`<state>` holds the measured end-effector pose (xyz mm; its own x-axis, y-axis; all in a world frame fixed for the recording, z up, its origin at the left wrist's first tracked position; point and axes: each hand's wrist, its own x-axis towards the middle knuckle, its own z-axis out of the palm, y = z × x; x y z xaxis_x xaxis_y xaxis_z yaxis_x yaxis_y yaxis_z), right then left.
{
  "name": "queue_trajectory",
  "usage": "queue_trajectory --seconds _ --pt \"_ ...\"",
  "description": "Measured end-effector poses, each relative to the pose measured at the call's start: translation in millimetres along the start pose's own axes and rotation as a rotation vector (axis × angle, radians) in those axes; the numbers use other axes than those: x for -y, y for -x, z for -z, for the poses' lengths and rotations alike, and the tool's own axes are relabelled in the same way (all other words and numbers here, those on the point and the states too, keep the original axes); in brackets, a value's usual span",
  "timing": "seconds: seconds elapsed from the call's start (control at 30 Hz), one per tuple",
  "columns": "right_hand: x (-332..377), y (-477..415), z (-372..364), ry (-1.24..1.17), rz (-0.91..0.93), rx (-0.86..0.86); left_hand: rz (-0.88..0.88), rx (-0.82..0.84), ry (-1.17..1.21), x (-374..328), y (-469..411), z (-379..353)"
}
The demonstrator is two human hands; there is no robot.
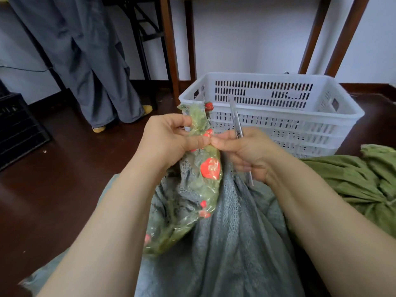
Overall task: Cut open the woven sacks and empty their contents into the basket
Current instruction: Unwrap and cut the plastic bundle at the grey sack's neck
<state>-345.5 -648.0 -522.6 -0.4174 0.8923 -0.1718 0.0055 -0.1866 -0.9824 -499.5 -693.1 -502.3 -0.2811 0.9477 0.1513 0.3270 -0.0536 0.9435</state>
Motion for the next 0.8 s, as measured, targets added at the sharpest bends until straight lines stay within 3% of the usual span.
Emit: queue_trajectory --seconds 0.1,0.2,0.4,0.57,0.8 --pt "5 2 2 0.143 0.029 -0.111 0.095 0.038 -0.015 0 0 0" --pt "6 5 6 0.307 0.038 -0.139 0.204 0.119 0.128 5 2 2" --pt "28 17 12 0.601 -0.115 0.004 0.314 0.048 0.236 15 -1 -1" --pt "58 38 21 0.839 -0.018 0.070 0.250 0.030 0.220 13 -3 -3" --pt "74 54 -3 1.292 0.184 -0.049 0.006 0.017 -0.029 6 -4 -7"
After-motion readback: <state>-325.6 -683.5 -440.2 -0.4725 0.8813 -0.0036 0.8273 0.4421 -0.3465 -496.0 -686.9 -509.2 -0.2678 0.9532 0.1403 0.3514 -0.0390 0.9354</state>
